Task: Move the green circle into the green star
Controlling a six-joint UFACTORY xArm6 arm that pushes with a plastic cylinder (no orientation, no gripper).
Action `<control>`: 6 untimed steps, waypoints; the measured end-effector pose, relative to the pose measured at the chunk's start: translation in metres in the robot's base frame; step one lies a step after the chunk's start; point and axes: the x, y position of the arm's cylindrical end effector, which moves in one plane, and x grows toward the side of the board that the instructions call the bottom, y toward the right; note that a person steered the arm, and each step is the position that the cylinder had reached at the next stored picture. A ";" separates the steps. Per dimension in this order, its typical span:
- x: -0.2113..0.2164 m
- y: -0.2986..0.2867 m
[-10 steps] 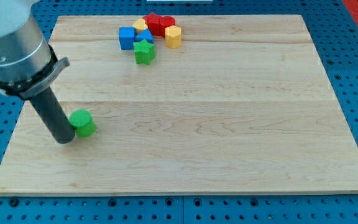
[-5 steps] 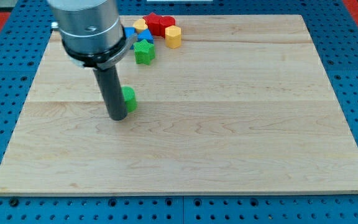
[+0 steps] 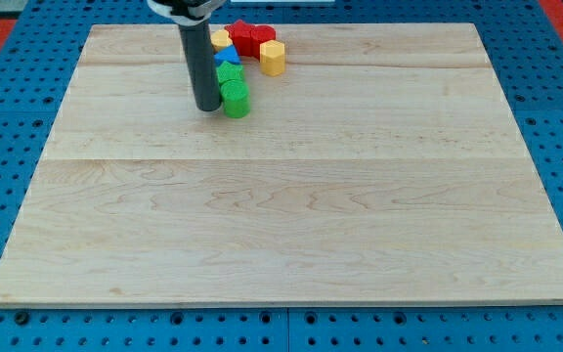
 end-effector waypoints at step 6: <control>-0.012 0.074</control>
